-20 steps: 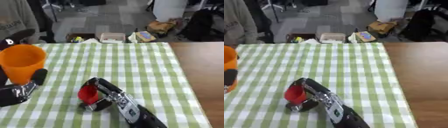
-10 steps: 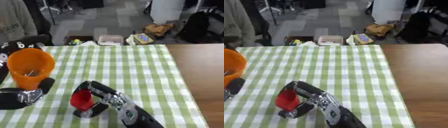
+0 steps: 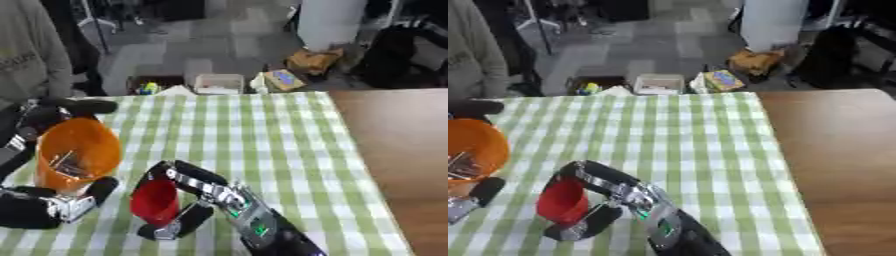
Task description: Pour the contents of one cup into another cup.
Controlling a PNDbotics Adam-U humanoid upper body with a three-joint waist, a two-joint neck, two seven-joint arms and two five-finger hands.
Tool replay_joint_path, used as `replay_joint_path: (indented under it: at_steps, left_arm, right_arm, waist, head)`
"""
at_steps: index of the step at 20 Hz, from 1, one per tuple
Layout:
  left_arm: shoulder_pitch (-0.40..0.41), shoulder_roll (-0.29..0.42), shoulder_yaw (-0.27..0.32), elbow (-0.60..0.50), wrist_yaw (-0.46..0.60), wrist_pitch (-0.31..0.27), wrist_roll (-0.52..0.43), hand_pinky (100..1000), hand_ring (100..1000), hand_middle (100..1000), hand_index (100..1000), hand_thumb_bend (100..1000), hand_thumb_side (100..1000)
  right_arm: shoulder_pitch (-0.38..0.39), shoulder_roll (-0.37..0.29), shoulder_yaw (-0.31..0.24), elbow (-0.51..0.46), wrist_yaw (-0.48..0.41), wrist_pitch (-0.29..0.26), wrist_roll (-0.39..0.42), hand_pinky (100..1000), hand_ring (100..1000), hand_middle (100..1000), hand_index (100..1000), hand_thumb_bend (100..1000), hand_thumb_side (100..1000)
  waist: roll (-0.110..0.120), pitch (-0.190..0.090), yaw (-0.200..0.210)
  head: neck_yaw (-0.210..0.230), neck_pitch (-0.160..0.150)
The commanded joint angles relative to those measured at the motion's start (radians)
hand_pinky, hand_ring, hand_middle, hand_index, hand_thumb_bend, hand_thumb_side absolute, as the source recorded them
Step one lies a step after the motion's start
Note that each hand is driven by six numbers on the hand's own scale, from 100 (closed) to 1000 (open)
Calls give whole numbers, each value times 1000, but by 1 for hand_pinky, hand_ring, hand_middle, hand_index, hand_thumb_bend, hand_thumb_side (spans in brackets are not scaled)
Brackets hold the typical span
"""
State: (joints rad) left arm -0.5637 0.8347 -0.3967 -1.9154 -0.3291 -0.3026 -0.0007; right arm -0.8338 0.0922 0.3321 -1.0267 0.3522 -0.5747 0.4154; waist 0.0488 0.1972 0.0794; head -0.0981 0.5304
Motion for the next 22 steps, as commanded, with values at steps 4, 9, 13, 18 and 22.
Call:
replay_joint_path:
  at_steps: [4, 9, 13, 18, 22]
  left_arm:
    - [-47, 20, -24, 78, -108, -64, -21, 100, 195, 421, 886, 109, 100]
    - [-79, 0, -41, 135, -138, -91, -48, 100, 191, 417, 885, 113, 100]
    - [-108, -20, -51, 170, -155, -105, -68, 100, 187, 413, 883, 122, 100]
    - [-136, -42, -60, 196, -189, -126, -88, 100, 183, 406, 879, 145, 100]
    - [-147, -45, -62, 198, -213, -150, -114, 100, 182, 402, 877, 171, 100]
  right_arm:
    - [-7, 2, 10, -41, -34, 6, 28, 336, 208, 283, 675, 100, 100]
    - [0, 5, 18, -51, -50, 11, 43, 336, 208, 283, 674, 100, 100]
    - [4, 9, 24, -60, -63, 12, 55, 336, 209, 284, 674, 100, 100]
    - [9, 18, 32, -69, -75, 16, 67, 336, 210, 285, 674, 100, 100]
    - [14, 19, 33, -70, -76, 18, 71, 336, 210, 284, 674, 100, 100]
  waist:
    - [8, -20, -4]
    - [11, -20, -8]
    - [12, -21, -9]
    - [14, -21, -10]
    - [17, -22, -9]
  head:
    - [1, -10]
    - [2, -9]
    - [2, -8]
    - [-1, -6]
    - [-2, -3]
